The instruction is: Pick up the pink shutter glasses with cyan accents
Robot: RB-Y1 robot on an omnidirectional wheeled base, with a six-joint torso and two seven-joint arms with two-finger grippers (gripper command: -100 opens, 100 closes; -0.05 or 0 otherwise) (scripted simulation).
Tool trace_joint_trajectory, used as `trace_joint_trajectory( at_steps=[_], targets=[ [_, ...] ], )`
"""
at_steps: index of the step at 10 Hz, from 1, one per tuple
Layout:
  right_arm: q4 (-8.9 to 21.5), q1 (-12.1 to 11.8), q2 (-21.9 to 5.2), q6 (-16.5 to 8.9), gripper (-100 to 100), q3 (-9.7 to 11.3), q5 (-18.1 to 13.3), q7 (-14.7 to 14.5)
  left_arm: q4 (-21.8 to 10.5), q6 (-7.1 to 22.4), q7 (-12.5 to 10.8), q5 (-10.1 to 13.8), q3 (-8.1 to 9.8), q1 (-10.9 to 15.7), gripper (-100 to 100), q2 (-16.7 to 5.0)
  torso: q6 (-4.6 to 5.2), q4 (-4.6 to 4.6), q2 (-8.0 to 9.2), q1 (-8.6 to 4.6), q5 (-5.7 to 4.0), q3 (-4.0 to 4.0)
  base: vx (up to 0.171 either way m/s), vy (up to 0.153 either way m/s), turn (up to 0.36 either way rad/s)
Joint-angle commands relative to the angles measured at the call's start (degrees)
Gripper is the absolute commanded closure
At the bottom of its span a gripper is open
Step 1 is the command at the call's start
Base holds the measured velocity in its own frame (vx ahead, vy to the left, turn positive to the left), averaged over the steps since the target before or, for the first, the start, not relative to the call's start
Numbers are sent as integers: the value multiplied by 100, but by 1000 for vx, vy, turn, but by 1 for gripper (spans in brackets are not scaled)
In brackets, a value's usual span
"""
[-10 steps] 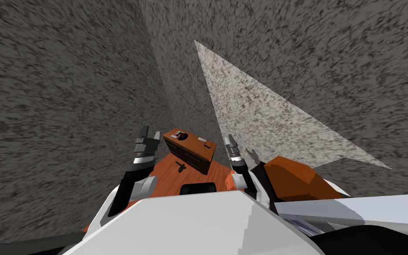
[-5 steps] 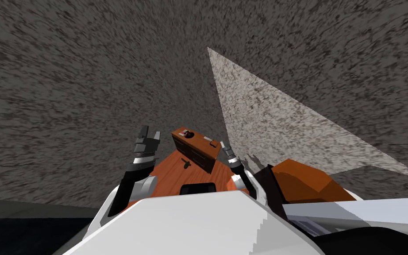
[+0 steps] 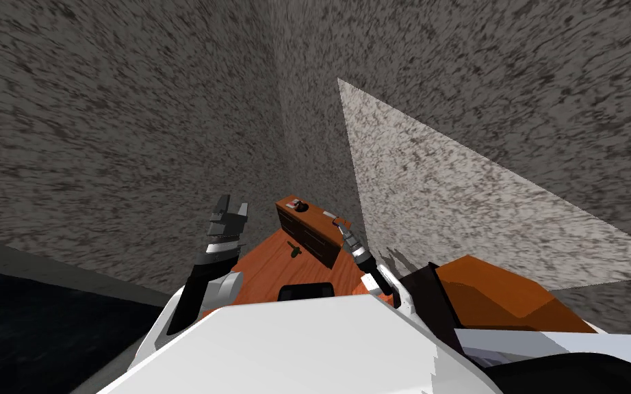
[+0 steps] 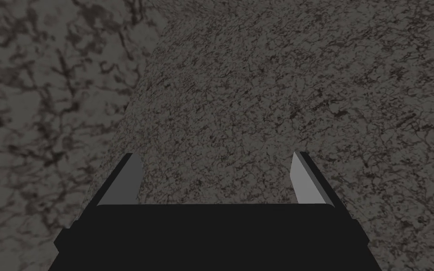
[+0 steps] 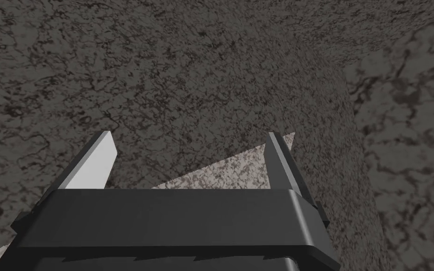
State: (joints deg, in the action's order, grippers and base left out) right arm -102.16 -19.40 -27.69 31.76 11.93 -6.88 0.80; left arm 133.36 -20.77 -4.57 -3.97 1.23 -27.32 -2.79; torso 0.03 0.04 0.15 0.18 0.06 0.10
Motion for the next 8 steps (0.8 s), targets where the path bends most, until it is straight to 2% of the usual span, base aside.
trace_joint_trajectory(
  at_steps=[1, 2, 3, 4, 5, 6, 7, 8],
  targets=[
    [286, 175, -237, -6, -100, 151, -47, -72, 0, 0, 0, 0, 0, 0, 0, 0, 0, 0, 0, 0, 0, 0, -20, 86, 241],
    [450, 175, -237, -6, -100, 151, -47, -72, 0, 0, 0, 0, -1, 1, 0, 0, -5, 0, -1, 3, 0, 0, -10, 65, 92],
    [585, 257, -441, 12, -100, 280, -93, -154, 0, 0, 0, 0, 0, 0, 0, 0, 1, 0, -3, -4, -1, -1, -7, 76, 187],
    [742, 257, -441, 12, -100, 280, -93, -154, 0, 0, 0, 0, 0, 1, 0, 0, -3, -1, -4, -1, -1, -2, -2, 58, 103],
    [933, 337, -641, 27, -100, 407, -141, -244, 0, 0, 0, 0, 0, 0, 0, 0, 1, -1, -5, -8, -1, -3, 5, 69, 176],
    [1087, 337, -641, 27, -100, 407, -141, -244, 0, 0, 0, 0, 0, 0, 0, 0, -3, -1, -8, -5, -1, -4, 8, 59, 137],
    [1103, 337, -641, 27, -100, 407, -141, -244, 0, 0, 0, 0, 0, 0, 0, 0, 1, -2, -8, -9, -1, -5, 3, 19, -10],
    [1304, 413, -838, 38, -100, 531, -190, -343, 0, 0, 0, 0, 1, -1, 0, -1, 3, -1, -6, -21, -4, -4, 8, 35, 183]
  ],
)
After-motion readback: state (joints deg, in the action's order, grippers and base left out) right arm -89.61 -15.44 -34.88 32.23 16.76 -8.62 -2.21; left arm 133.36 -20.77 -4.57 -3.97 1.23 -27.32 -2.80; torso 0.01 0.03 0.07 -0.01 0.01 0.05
